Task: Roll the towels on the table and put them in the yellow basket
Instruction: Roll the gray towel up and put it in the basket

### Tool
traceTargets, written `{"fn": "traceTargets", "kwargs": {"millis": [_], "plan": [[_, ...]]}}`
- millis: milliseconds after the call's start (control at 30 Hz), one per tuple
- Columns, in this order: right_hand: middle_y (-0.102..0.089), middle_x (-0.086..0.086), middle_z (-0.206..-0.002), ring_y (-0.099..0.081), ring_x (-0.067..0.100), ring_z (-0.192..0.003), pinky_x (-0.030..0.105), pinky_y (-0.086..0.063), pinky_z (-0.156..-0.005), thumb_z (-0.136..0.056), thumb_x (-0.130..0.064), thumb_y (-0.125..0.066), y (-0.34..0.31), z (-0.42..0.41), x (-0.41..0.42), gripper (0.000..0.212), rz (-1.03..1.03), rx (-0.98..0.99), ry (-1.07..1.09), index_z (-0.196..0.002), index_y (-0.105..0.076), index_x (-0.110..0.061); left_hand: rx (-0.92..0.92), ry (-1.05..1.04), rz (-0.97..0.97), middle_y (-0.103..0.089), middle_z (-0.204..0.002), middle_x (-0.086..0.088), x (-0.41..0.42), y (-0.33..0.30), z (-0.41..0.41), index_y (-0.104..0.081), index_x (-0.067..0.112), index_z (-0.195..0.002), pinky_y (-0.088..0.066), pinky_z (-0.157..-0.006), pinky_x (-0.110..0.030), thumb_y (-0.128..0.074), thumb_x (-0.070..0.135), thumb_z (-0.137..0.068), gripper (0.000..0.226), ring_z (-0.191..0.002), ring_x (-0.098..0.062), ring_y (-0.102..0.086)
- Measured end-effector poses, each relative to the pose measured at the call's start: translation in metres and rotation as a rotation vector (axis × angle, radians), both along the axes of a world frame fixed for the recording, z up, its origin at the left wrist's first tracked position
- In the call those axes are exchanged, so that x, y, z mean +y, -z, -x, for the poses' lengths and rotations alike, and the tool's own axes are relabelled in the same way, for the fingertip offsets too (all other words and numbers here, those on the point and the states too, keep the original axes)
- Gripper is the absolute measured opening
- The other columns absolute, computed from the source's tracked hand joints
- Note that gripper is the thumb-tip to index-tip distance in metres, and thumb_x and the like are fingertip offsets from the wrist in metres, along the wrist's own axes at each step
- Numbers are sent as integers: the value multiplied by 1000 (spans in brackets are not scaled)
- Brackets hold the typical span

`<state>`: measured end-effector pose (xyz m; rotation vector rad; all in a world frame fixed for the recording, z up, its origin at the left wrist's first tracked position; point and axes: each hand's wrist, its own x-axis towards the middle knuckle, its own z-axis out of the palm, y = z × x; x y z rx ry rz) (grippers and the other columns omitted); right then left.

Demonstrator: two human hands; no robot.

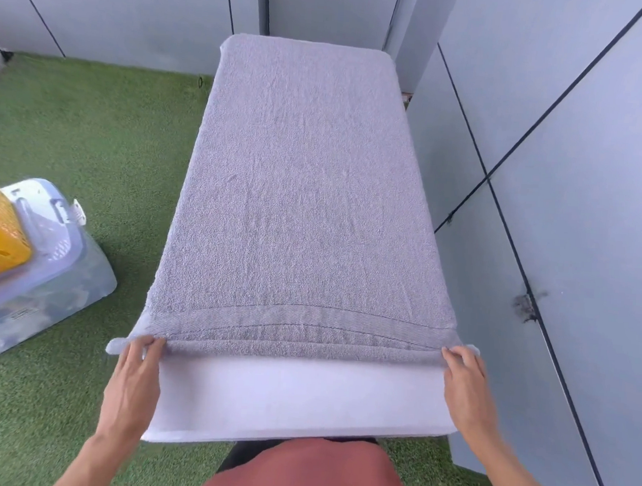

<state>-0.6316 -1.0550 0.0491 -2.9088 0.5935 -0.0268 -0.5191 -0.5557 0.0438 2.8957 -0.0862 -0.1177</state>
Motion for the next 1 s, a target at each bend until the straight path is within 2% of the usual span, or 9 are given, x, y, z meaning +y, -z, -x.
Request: {"fn": "traceTargets", "kwargs": {"millis": [133,267,400,467,567,700,800,867,1000], "plan": [[-68,14,-103,-58,34,-103,42,-49,-90,-82,16,-57,-5,-12,-12,34,-59,51,47,-111,-67,1,22,83,99,-65,-102,-6,15,-12,-22,-64,11,-103,-49,-64,-41,-58,-5,-87,24,-86,-33,-61],[-64,1,-108,-53,24,-110,37,-42,-92,-92,2,-49,-13,-4,-26,33,-205,188,20,-117,-62,-16,259,75,209,-70,-96,1,41,-22,-33,-70,18,-98,-48,-71,-31,-65,3,-87,19,-84,-17,-63],[-67,12,-84,-62,30,-79,34,-43,-72,-89,-1,-57,-32,-23,-32,29,-447,203,121,-104,-54,-26,463,20,310,-72,-85,6,46,-33,-57,-69,22,-94,-47,-69,-22,-71,2,-81,24,-80,-10,-66],[-62,11,-87,-62,30,-80,34,-45,-74,-83,-1,-65,-33,-30,-28,24,-447,78,204,-96,-57,-20,408,-56,368,-70,-83,3,42,-34,-65,-66,24,-84,-45,-64,-23,-74,0,-78,25,-78,-14,-66],[-51,5,-89,-53,30,-86,38,-44,-82,-78,0,-72,-22,-22,-16,18,-229,-64,205,-82,-66,-16,225,-41,260,-57,-84,0,36,-26,-60,-69,22,-75,-40,-67,-31,-75,2,-77,21,-79,-21,-54],[-54,9,-97,-46,31,-91,43,-46,-84,-76,-3,-76,-12,-2,1,22,40,-77,94,-97,-72,-6,-4,71,100,-54,-96,0,20,-10,-16,-66,8,-101,-51,-70,-38,-57,4,-90,15,-91,-23,-47],[-54,13,-109,-43,29,-107,37,-43,-93,-71,-5,-80,-7,4,8,40,52,-49,-6,-108,-66,4,-41,111,24,-53,-117,-14,11,-1,9,-58,-2,-119,-57,-66,-48,-67,-6,-78,42,-107,-36,-47],[-55,15,-111,-41,27,-110,35,-44,-94,-71,-2,-78,-7,-1,8,38,50,-67,-28,-106,-65,6,-35,88,35,-51,-120,-14,9,2,7,-56,-1,-121,-57,-61,-48,-68,-9,-77,47,-109,-36,-45],[-65,13,-100,-55,34,-97,31,-34,-91,-72,17,-68,-1,-17,-3,29,45,-38,-23,-99,-68,5,-6,51,61,-56,-115,-17,10,4,-15,-61,0,-115,-51,-75,-49,-61,-13,-82,35,-104,-38,-47]]}}
